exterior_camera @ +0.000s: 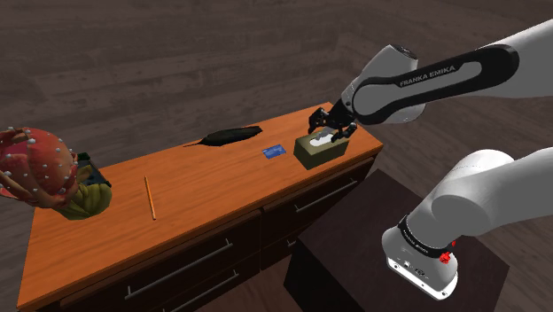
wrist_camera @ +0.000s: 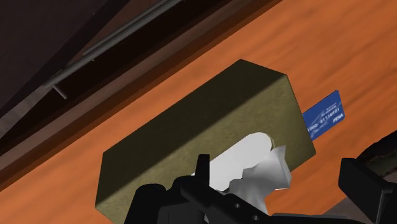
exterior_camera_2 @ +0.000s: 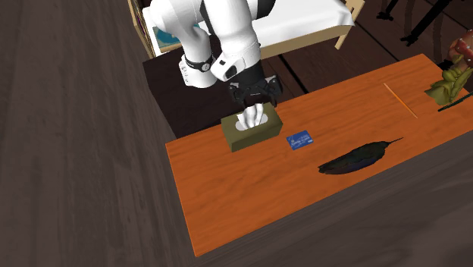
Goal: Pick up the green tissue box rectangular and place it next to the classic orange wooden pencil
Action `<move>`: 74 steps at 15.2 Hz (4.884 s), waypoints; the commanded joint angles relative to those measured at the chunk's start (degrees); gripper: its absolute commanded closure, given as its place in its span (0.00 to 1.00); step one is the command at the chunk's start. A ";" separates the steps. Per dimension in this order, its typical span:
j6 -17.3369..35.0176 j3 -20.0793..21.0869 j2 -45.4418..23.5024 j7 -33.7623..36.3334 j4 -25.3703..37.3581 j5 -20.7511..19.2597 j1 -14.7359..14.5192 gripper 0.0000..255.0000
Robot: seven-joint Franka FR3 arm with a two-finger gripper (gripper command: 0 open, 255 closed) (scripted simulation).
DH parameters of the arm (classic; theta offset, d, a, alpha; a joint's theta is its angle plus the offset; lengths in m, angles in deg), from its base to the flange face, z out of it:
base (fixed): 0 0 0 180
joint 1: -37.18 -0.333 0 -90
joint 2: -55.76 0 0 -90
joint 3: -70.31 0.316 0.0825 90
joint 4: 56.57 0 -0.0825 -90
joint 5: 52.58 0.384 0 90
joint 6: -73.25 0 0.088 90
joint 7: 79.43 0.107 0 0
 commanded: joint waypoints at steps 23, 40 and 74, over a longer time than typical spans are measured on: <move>-5.65 0.76 3.42 1.86 2.26 -2.00 1.77 1.00; -21.81 1.17 10.40 5.91 11.54 -6.08 4.66 1.00; -30.35 17.51 -3.90 26.37 38.30 -7.39 3.78 1.00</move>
